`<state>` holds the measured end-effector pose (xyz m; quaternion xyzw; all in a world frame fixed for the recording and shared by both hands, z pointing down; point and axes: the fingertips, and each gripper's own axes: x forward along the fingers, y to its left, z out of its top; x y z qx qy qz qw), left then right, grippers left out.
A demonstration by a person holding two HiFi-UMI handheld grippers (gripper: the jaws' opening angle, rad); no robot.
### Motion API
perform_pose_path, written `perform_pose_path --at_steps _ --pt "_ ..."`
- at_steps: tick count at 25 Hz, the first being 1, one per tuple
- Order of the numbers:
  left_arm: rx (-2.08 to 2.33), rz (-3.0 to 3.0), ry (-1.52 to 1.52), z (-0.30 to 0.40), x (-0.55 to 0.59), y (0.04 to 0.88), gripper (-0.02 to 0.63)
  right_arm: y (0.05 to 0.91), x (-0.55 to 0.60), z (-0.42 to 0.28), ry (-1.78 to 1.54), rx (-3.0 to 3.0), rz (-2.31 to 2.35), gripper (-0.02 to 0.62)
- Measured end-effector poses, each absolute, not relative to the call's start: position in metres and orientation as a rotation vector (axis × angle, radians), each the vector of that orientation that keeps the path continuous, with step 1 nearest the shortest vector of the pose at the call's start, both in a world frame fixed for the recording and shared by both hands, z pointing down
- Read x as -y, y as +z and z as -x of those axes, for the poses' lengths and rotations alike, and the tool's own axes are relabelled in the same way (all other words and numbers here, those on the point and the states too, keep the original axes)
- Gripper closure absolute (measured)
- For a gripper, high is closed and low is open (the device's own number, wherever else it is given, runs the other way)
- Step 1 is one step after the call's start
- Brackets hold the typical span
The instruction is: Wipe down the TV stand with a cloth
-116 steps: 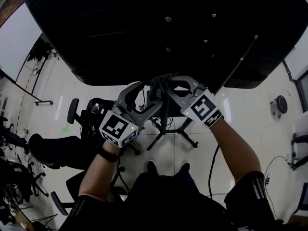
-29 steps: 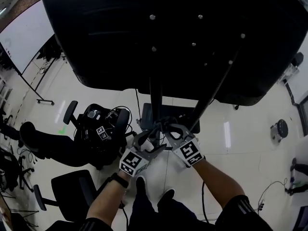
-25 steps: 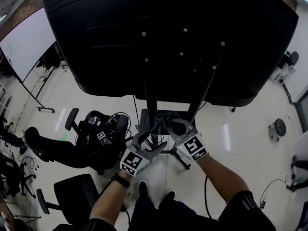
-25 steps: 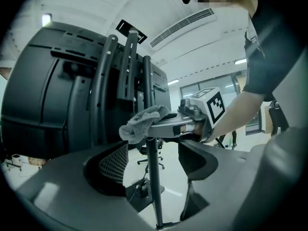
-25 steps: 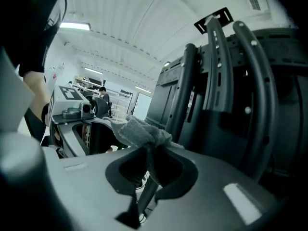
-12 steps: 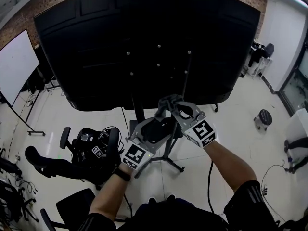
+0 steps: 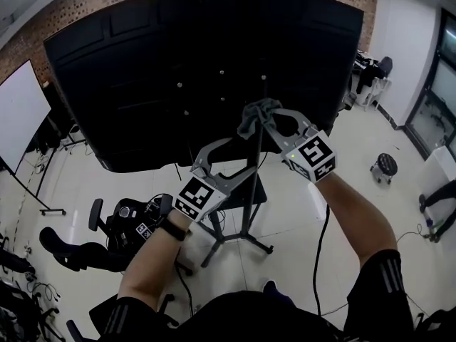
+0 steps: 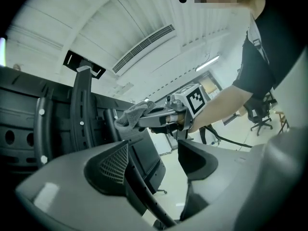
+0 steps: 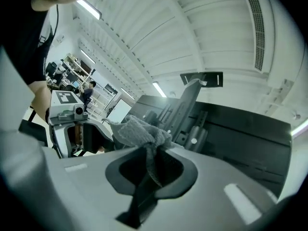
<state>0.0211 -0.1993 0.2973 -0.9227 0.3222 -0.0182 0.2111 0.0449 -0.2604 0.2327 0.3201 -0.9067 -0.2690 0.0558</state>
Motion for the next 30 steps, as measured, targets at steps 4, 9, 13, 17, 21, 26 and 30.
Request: perform_pose_path --at_steps 4,9,13,17,21,26,30 --pt "-0.903 2.572 -0.022 -0.021 0.213 0.267 0.261 0.195 0.277 -0.045 -0.868 2.754 -0.978 0.561" --pt "-0.959 2.550 0.005 -0.032 0.244 0.227 0.261 0.153 0.309 -0.052 -0.891 2.785 -0.932 0.561" --pt "-0.993 2.535 0.007 -0.042 0.262 0.210 0.261 0.137 0.326 -0.054 -0.885 2.841 -0.851 0.561" --pt "-1.043 2.509 -0.008 -0.045 0.279 0.204 0.261 0.138 0.341 -0.050 -0.907 2.837 -0.779 0.561" --pt "-1.086 2.497 -0.037 -0.048 0.292 0.213 0.261 0.151 0.351 -0.052 -0.901 2.852 -0.710 0.561" --pt "-1.133 2.523 -0.043 -0.049 0.302 0.238 0.261 0.174 0.357 -0.060 -0.874 2.883 -0.675 0.561" --pt "-1.152 2.534 -0.073 -0.052 0.307 0.260 0.261 0.202 0.362 -0.063 -0.840 2.883 -0.642 0.561"
